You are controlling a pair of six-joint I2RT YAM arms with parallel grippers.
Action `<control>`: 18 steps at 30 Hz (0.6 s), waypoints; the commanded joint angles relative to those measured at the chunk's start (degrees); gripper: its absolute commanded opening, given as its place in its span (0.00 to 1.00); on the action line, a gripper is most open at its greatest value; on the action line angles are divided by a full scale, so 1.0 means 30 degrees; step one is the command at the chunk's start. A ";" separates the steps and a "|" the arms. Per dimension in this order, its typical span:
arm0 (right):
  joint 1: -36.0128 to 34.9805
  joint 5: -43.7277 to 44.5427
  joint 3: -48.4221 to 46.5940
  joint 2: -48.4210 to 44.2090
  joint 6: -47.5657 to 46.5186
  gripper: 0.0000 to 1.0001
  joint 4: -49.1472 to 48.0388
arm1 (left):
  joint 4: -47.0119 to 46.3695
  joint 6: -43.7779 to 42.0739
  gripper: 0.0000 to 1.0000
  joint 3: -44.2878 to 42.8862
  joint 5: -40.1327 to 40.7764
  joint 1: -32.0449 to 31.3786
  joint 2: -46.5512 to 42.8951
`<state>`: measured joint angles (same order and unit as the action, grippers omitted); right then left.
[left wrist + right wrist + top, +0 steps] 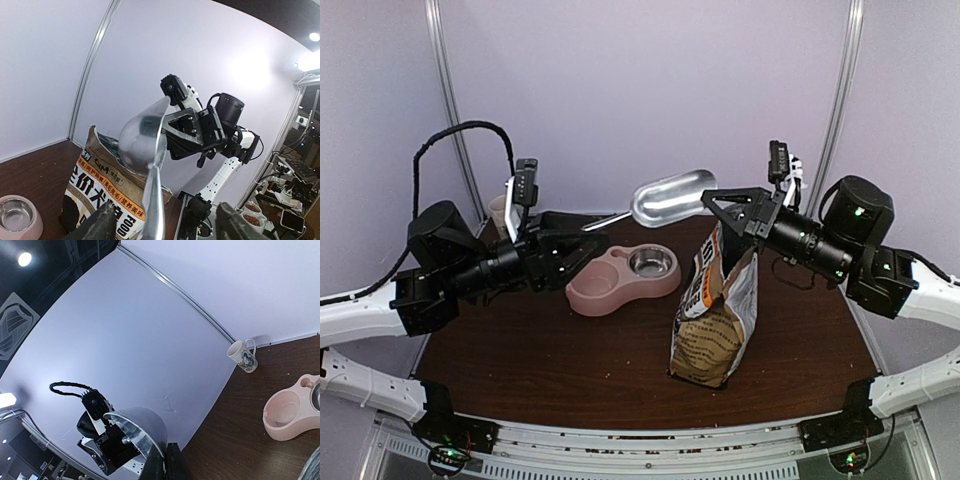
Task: Serve the pet food
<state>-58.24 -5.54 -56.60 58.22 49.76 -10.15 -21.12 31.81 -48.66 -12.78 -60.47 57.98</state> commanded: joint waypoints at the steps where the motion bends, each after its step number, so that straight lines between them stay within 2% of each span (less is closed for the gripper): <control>1: -0.0633 0.0926 -0.1118 0.0703 -0.0020 0.00 -0.0427 | -0.2069 0.0602 0.66 0.0116 0.0185 0.0010 0.0108; 8: -0.1026 0.1098 -0.1464 0.1298 -0.0018 0.00 -0.0623 | -0.1837 0.0636 0.56 -0.0153 -0.0005 0.0002 0.0559; 12: -0.1182 0.1213 -0.1740 0.1524 -0.0178 0.00 -0.0169 | -0.1898 0.0623 0.40 -0.0152 0.0003 0.0028 0.0593; 18: -0.1271 0.1398 -0.1850 0.1542 -0.0287 0.00 0.0149 | -0.1865 0.0702 0.40 -0.0127 0.0143 0.0022 0.0615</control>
<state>-61.49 -2.83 -60.03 62.81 49.50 -9.56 -23.97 33.67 -48.64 -12.69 -60.47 59.70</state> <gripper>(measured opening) 0.032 0.391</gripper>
